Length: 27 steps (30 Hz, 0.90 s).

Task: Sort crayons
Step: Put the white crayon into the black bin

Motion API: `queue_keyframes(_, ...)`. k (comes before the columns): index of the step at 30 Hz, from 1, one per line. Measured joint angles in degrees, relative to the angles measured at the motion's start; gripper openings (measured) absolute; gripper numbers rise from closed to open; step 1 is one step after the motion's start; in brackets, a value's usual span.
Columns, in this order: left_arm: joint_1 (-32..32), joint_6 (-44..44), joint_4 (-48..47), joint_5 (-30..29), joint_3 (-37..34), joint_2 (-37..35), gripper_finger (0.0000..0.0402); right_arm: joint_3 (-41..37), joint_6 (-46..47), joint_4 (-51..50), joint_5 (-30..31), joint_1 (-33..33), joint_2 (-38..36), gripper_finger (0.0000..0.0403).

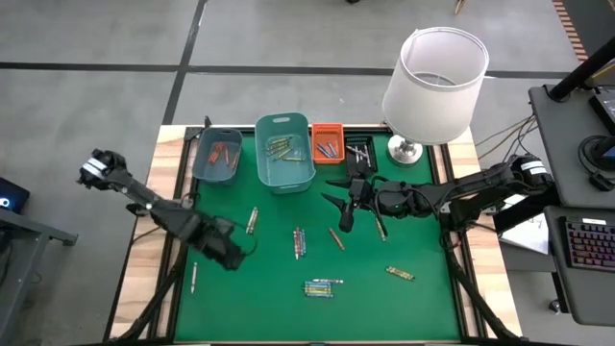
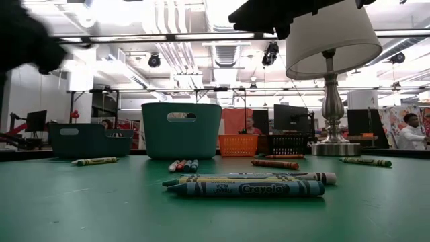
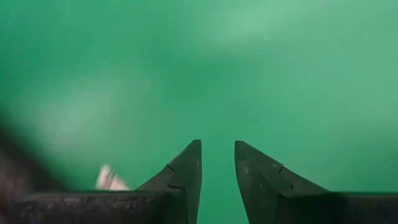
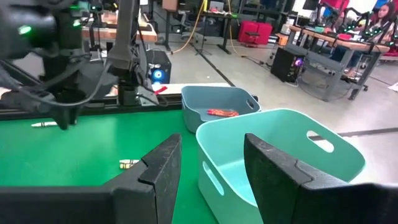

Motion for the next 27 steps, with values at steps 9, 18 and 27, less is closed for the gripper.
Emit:
queue_keyframes(9,-15.3,-24.8,-4.0,6.3,-0.3,6.2,0.0077,0.0,1.0,-1.1,-0.1,0.0,0.0,0.0164)
queue_keyframes(18,-22.2,-33.5,-3.9,6.2,-0.8,12.0,0.0099,0.0,3.0,-2.0,-2.6,0.0,0.0,0.0164)
queue_keyframes(27,-22.4,-31.5,-3.4,5.7,-1.1,16.5,0.0115,0.0,5.2,-3.6,-4.8,0.2,0.0,0.0164)
